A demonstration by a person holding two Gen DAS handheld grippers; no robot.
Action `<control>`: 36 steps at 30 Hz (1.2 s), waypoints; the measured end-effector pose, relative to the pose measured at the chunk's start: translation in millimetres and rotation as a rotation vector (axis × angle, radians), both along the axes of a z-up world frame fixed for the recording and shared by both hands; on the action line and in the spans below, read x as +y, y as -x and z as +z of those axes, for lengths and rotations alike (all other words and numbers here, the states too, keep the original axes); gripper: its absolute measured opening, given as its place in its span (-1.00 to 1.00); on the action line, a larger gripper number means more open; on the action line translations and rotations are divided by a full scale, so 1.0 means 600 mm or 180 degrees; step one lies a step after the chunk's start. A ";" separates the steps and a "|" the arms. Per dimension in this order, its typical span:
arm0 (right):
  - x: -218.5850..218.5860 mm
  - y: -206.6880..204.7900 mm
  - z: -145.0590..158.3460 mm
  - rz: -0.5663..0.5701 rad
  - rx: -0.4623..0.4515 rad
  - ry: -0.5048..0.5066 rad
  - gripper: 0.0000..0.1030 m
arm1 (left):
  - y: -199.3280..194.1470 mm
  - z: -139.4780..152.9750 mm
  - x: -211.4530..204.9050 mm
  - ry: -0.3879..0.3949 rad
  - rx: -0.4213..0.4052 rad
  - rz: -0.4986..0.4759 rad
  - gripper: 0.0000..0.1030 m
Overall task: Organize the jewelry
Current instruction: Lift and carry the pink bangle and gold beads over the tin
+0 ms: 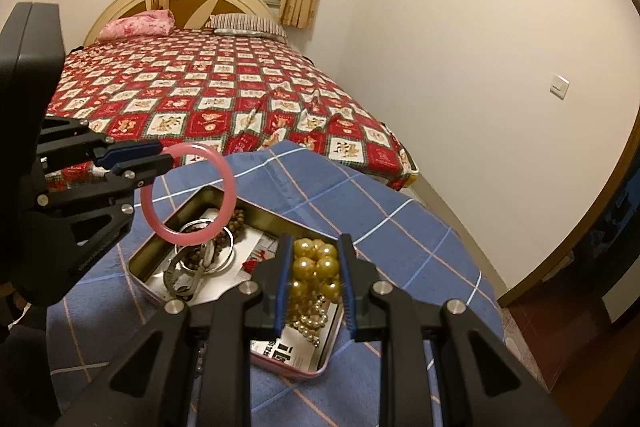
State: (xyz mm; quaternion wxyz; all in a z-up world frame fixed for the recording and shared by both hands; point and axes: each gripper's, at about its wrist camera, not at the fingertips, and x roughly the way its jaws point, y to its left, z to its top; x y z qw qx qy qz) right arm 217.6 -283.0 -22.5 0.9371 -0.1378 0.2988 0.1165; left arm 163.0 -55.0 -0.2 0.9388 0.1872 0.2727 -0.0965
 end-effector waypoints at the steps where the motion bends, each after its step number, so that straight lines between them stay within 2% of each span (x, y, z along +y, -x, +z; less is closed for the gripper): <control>1: 0.001 -0.004 -0.003 -0.0003 0.0010 0.0001 -0.54 | -0.004 -0.004 -0.001 -0.0001 0.0015 0.0012 -0.82; 13: -0.003 -0.031 -0.023 -0.0037 0.0087 -0.0020 -0.54 | -0.032 -0.034 -0.004 0.0013 0.0133 0.0061 -0.82; 36: -0.012 -0.070 -0.064 -0.0098 0.0296 -0.0015 -0.53 | -0.062 -0.070 -0.021 -0.0153 0.0268 0.0082 -0.82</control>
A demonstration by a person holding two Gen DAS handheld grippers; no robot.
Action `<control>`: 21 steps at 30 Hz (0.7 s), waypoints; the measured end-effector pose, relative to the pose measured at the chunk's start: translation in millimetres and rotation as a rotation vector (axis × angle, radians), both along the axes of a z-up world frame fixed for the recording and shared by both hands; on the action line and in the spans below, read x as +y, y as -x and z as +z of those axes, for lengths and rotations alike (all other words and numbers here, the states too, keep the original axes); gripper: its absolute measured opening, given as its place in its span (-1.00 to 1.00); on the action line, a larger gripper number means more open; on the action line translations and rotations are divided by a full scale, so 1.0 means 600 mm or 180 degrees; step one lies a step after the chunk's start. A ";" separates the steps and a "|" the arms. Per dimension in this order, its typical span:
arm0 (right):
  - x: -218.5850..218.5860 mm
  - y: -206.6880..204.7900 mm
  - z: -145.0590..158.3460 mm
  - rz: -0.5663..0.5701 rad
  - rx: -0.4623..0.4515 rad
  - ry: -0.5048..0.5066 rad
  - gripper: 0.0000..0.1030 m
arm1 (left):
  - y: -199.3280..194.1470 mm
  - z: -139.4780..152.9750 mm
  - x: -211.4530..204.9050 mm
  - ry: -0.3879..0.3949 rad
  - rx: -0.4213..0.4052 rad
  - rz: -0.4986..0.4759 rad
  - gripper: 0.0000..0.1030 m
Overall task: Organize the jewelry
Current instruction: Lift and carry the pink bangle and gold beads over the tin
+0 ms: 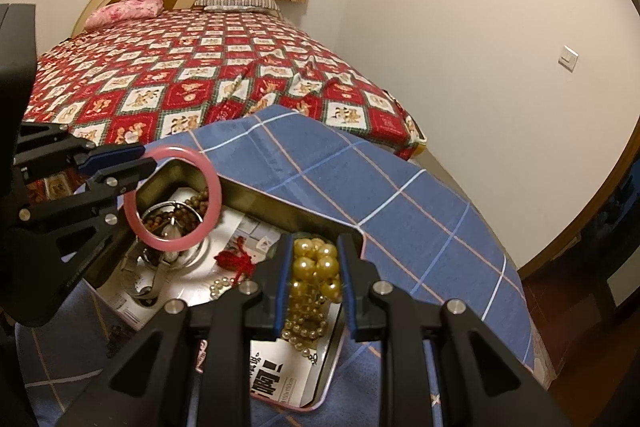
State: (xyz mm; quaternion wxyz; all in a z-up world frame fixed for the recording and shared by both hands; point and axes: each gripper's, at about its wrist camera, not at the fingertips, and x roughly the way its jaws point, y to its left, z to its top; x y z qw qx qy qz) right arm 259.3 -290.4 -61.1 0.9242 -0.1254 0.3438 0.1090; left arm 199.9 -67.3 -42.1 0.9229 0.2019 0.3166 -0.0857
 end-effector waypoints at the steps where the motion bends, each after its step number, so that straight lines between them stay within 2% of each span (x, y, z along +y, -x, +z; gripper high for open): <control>1: 0.001 -0.001 -0.001 0.0000 0.0007 0.0001 -0.53 | 0.000 -0.001 0.000 -0.0003 0.0003 0.0005 -0.82; 21: 0.008 -0.006 -0.021 0.0019 0.0097 0.0009 -0.52 | -0.003 -0.009 -0.001 -0.0019 0.0044 0.0008 -0.81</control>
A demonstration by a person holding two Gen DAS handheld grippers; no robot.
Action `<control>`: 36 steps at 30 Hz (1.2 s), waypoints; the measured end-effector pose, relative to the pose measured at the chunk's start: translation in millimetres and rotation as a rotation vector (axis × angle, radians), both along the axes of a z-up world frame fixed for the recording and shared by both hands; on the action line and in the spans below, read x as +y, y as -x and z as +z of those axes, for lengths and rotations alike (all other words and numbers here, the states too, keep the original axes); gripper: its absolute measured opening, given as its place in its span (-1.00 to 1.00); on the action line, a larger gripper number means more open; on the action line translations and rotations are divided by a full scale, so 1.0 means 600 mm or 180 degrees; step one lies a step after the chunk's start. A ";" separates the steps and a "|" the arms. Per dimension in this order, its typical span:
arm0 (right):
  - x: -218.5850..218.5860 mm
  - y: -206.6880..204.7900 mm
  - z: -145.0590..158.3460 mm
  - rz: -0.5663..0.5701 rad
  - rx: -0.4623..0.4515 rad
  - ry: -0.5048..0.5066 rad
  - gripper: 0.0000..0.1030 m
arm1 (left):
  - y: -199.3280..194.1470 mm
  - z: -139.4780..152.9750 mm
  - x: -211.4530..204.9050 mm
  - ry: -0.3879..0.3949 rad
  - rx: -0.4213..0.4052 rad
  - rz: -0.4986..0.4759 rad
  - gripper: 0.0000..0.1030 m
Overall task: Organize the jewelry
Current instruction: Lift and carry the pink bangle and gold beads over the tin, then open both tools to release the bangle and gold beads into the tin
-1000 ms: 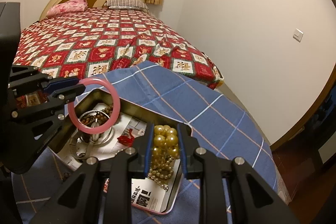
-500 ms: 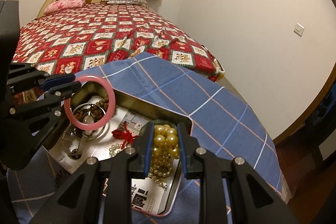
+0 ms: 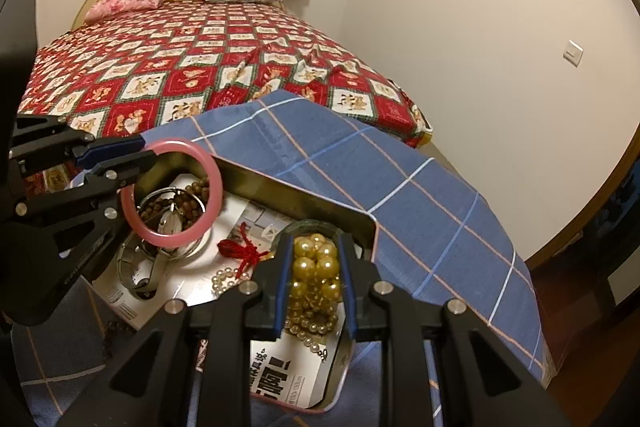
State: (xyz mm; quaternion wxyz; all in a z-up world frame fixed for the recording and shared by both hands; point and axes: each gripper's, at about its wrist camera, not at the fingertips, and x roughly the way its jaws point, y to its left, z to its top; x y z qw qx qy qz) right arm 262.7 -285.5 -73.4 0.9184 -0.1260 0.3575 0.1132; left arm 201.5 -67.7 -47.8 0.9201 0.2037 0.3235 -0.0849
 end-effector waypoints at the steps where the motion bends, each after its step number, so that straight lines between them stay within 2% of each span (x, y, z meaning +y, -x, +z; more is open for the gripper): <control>1: 0.001 0.000 0.000 0.0008 0.0002 -0.0005 -0.52 | 0.000 0.000 0.000 0.0014 0.0004 -0.0005 -0.80; 3: 0.002 0.003 0.000 0.0009 -0.0011 -0.0013 -0.53 | 0.002 0.003 -0.001 0.0030 -0.0003 0.0003 -0.80; 5: 0.002 0.005 0.002 -0.0005 -0.0030 -0.0010 -0.52 | 0.005 0.007 0.000 0.0043 -0.0021 0.0013 -0.59; 6: 0.001 0.006 0.002 -0.0010 -0.0030 -0.0013 -0.48 | 0.007 0.010 0.001 0.0053 -0.0040 0.0018 -0.17; 7: 0.000 0.007 0.003 -0.0013 -0.0033 -0.0021 -0.43 | 0.011 0.014 0.002 0.0053 -0.0107 0.0047 0.34; 8: -0.001 0.009 0.004 -0.0021 -0.0047 -0.0025 -0.24 | 0.015 0.019 0.005 0.0050 -0.0176 0.0072 0.53; 9: -0.002 0.012 0.006 -0.0028 -0.0067 -0.0025 0.01 | 0.020 0.023 0.007 0.0057 -0.0250 0.0084 0.63; 11: -0.004 0.018 0.009 -0.0054 -0.0129 -0.0018 0.14 | 0.025 0.028 0.010 0.0071 -0.0252 0.0061 0.63; 15: -0.008 0.023 0.008 -0.0082 -0.0101 -0.0016 0.14 | 0.034 0.026 0.014 0.0010 -0.0233 0.0091 0.63; 20: -0.014 0.043 0.010 -0.0128 -0.0100 -0.0025 0.16 | 0.057 0.021 0.028 0.0059 -0.0192 0.0133 0.63; 24: -0.019 0.064 0.011 -0.0157 -0.0109 -0.0025 0.26 | 0.087 0.018 0.040 0.0091 -0.0167 0.0161 0.63; 31: -0.038 0.128 0.006 -0.0278 -0.0119 -0.0079 0.40 | 0.163 -0.005 0.053 0.0154 -0.0095 0.0268 0.62; 36: -0.048 0.188 -0.020 -0.0363 -0.0040 -0.0127 0.48 | 0.182 -0.034 0.035 0.0109 0.0032 0.0246 0.62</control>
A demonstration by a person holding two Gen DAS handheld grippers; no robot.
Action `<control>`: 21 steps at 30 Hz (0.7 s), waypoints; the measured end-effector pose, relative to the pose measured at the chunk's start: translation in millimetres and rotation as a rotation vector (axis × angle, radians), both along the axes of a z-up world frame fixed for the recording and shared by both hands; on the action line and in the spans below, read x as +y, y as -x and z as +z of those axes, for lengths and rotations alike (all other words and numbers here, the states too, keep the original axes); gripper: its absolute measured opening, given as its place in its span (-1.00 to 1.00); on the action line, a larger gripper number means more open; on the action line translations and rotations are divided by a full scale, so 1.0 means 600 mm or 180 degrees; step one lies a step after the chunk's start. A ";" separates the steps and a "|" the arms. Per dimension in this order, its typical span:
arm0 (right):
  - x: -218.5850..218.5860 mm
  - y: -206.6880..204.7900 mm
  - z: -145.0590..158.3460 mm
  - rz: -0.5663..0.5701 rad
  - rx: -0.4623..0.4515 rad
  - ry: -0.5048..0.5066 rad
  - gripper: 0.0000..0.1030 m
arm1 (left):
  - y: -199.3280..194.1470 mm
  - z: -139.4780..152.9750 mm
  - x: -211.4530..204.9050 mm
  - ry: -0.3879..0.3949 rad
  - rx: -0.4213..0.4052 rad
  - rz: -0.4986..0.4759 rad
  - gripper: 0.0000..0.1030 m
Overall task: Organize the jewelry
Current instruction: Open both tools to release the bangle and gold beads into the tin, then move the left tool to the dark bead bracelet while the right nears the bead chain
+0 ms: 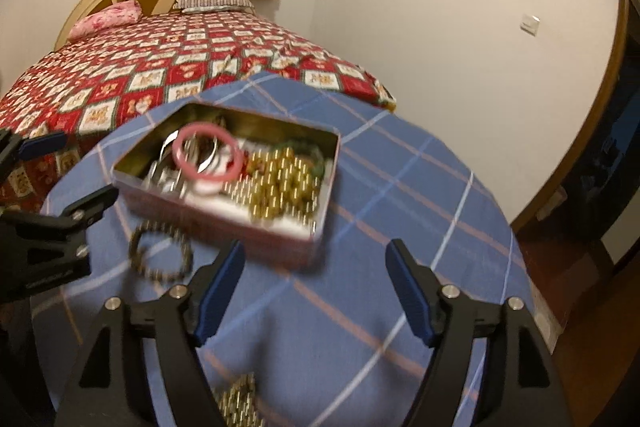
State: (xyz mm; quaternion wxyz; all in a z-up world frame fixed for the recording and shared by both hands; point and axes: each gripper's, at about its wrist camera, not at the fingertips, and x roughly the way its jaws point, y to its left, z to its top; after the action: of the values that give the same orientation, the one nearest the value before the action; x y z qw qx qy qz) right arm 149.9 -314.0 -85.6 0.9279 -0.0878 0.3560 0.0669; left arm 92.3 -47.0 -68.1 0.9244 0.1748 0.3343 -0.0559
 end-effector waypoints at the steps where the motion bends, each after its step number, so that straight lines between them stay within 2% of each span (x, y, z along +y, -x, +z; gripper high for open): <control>1: -0.002 0.011 -0.006 0.0000 0.0022 -0.0004 0.48 | -0.002 -0.007 -0.006 -0.0045 0.0022 0.0001 0.63; 5: -0.011 0.044 -0.024 -0.0012 0.0101 0.0004 0.48 | -0.013 -0.022 -0.017 -0.0073 0.0097 0.0041 0.63; 15: -0.017 0.054 -0.040 -0.0064 0.0120 -0.0079 0.55 | -0.016 -0.060 -0.038 -0.0350 0.0314 0.0030 0.63; 21: -0.020 0.067 -0.041 -0.0078 0.0130 -0.0109 0.55 | 0.011 -0.062 -0.022 -0.0431 0.0287 0.0004 0.63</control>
State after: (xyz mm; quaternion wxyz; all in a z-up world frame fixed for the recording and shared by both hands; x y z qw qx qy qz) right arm 109.8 -326.1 -110.0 0.9226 -0.0662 0.3747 0.0634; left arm 85.6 -60.0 -105.4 0.8946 0.2340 0.3786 -0.0404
